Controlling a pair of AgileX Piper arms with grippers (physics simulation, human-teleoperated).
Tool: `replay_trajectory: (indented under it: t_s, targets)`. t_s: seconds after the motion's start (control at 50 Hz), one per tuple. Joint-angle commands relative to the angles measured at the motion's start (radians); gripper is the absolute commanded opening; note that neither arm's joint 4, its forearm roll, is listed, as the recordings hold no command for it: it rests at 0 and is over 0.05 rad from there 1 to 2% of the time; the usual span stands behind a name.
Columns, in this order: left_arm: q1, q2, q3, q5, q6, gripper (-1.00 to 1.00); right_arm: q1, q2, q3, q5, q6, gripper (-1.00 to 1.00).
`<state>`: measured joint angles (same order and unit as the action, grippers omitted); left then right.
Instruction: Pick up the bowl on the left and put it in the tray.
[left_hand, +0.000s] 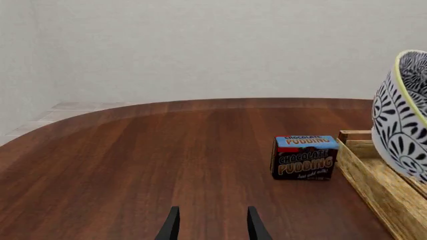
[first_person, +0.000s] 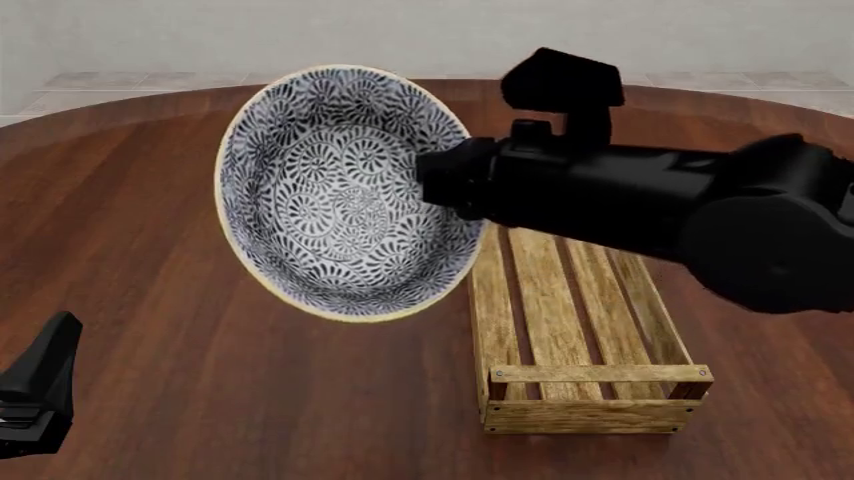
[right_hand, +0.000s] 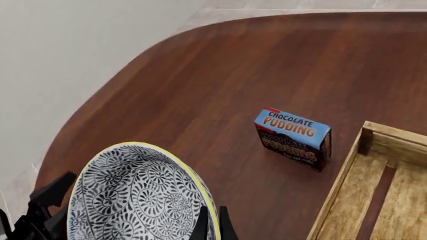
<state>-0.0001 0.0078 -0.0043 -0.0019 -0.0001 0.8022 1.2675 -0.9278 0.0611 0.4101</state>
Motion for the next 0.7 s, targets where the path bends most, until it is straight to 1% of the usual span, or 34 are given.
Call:
replay_trajectory:
  t_s: [0.02, 0.16, 0.2, 0.3, 0.38, 0.44, 0.46, 0.7]
  targets:
    - [0.000, 0.000, 0.000, 0.000, 0.000, 1.00, -0.026, -0.034, 0.006, 0.003, 0.025, -1.00]
    - [0.000, 0.000, 0.000, 0.000, 0.000, 1.00, -0.048, -0.046, 0.012, 0.008, 0.038, -1.00]
    - [0.000, 0.000, 0.000, 0.000, 0.000, 1.00, -0.048, -0.050, 0.013, 0.008, 0.033, -1.00]
    - [0.000, 0.000, 0.000, 0.000, 0.000, 1.00, -0.063, -0.053, 0.018, 0.008, 0.048, -1.00]
    - [0.000, 0.000, 0.000, 0.000, 0.000, 1.00, -0.075, -0.060, 0.022, 0.007, 0.046, -1.00]
    - [0.000, 0.000, 0.000, 0.000, 0.000, 1.00, -0.083, -0.057, 0.024, 0.006, 0.056, -1.00]
    - [0.000, 0.000, 0.000, 0.000, 0.000, 1.00, -0.097, -0.058, 0.026, 0.008, 0.067, -1.00]
    - [0.000, 0.000, 0.000, 0.000, 0.000, 1.00, -0.137, -0.067, 0.035, 0.009, 0.107, -1.00]
